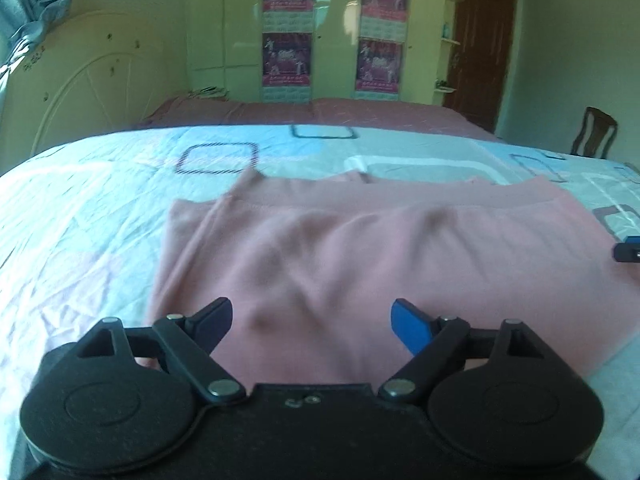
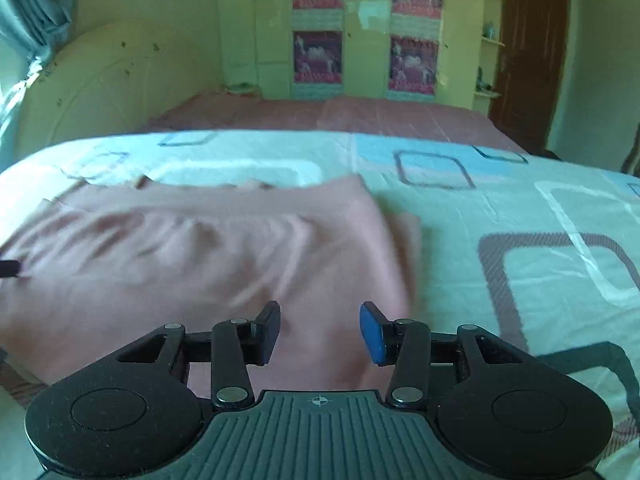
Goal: Fold small clothes
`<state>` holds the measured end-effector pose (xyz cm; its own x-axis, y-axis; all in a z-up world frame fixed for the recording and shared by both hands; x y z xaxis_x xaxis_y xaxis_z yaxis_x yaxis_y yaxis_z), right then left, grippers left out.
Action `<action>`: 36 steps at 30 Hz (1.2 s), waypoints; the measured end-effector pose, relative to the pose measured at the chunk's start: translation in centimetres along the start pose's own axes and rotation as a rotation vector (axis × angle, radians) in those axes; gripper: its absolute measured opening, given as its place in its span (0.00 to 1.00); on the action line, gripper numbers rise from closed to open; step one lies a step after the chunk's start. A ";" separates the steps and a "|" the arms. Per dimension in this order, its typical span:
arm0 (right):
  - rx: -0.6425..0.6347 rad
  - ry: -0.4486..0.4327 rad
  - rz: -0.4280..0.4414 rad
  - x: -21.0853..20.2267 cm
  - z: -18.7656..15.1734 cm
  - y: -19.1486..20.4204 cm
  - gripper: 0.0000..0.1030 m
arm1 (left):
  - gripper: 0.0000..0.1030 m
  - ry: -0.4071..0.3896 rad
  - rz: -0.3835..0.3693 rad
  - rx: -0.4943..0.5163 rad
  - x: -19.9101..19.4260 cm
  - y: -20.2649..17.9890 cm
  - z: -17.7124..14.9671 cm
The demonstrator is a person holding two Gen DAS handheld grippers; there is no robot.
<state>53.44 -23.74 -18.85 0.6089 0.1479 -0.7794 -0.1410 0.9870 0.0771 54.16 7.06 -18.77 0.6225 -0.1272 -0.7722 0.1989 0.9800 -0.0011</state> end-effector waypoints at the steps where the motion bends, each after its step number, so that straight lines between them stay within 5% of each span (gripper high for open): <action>1: -0.031 0.014 0.023 0.3 -0.1 2.0 0.44 | 0.83 -0.002 -0.012 0.024 -0.1 -1.6 -0.1; 5: -0.114 0.135 0.038 3.3 -2.9 7.3 0.44 | 0.84 0.063 -0.010 0.134 1.5 -6.6 -1.8; 8: -0.160 0.093 0.003 2.8 -5.0 7.5 0.44 | 0.89 0.047 0.042 0.210 1.8 -6.8 -3.7; 11: -0.146 0.107 0.030 1.9 -6.0 6.0 0.44 | 0.89 0.049 0.031 0.176 0.9 -4.5 -4.3; 14: -0.061 0.117 -0.034 1.0 -5.8 2.1 0.44 | 0.89 0.038 0.069 0.131 -0.4 -1.0 -5.2; 18: 0.039 0.128 -0.058 0.0 -7.7 -2.8 0.43 | 0.89 0.070 0.060 -0.018 -1.1 3.4 -6.2; 24: 0.092 0.084 -0.087 -1.7 -6.8 -3.2 0.44 | 0.83 0.069 0.104 -0.025 -1.8 3.1 -5.9; 31: 0.120 0.139 -0.109 -1.3 -7.7 -4.6 0.43 | 0.83 0.081 0.089 -0.026 -1.7 4.0 -6.3; 36: 0.134 0.150 -0.097 -1.3 -7.9 -4.7 0.34 | 0.83 0.085 0.097 -0.030 -1.6 3.8 -6.4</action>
<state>47.17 -29.05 -23.15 0.4897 0.0508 -0.8704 0.0240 0.9971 0.0717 49.11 11.97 -21.60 0.5710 -0.0196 -0.8207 0.1173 0.9914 0.0579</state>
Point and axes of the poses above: each gripper's, at about its wrist camera, not at the fingertips, and x roughly the way its jaws point, y to its left, z to its top, the point moved 9 cm from there along x, roughly the way its jaws point, and after that the axes turned 12 degrees about y, right-handed, at the moved point
